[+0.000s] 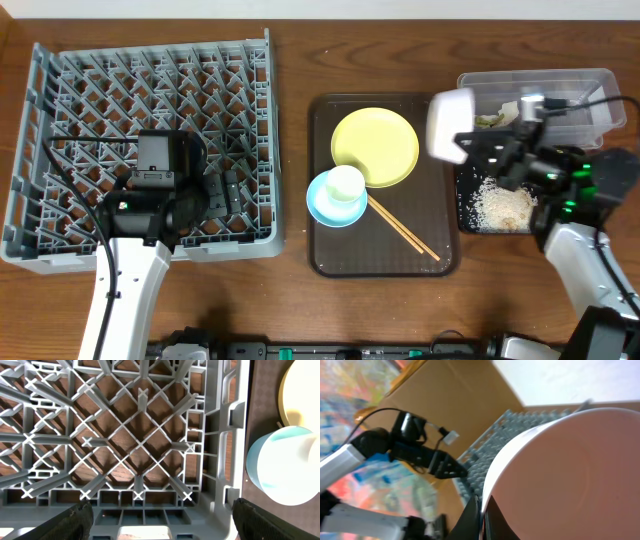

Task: Sort waste into correct bins and load items into the dishwasher rack
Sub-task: 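Carry the pink bowl back and set it on the yellow plate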

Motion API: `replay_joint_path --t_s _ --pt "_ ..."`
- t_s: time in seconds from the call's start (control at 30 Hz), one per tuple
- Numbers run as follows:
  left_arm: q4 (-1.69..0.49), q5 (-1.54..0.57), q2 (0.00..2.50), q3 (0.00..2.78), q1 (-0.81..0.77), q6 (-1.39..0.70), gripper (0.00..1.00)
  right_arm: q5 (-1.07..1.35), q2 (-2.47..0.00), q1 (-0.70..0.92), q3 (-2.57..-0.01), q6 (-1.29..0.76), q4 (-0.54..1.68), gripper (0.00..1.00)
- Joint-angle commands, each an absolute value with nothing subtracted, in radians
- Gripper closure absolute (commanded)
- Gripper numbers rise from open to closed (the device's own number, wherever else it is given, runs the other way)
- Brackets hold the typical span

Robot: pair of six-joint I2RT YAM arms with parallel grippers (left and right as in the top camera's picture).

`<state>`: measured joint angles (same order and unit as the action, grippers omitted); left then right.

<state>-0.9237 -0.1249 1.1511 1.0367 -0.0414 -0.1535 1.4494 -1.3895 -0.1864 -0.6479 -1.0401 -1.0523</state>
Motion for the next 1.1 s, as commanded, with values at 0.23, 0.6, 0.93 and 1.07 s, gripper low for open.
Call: replay_joint_path --t_s 0.23,0.6,0.93,1.07 --pt "-0.926 -0.123 1.152 1.056 -0.044 -0.155 0.10 1.097 -1.393 -0.058 -0.691 -1.047 -1.051 0.99" --pt "-0.926 -0.123 1.152 1.056 -0.044 -0.155 0.09 0.839 -1.394 0.084 -1.001 -0.421 -0.211 0.99" --pt "-0.926 -0.123 1.152 1.056 -0.044 -0.155 0.01 0.392 -1.517 0.307 -1.205 -0.033 0.418 0.99" --pt "-0.926 -0.123 1.152 1.056 -0.044 -0.155 0.01 0.290 -1.616 0.357 -1.205 0.007 0.447 0.99"
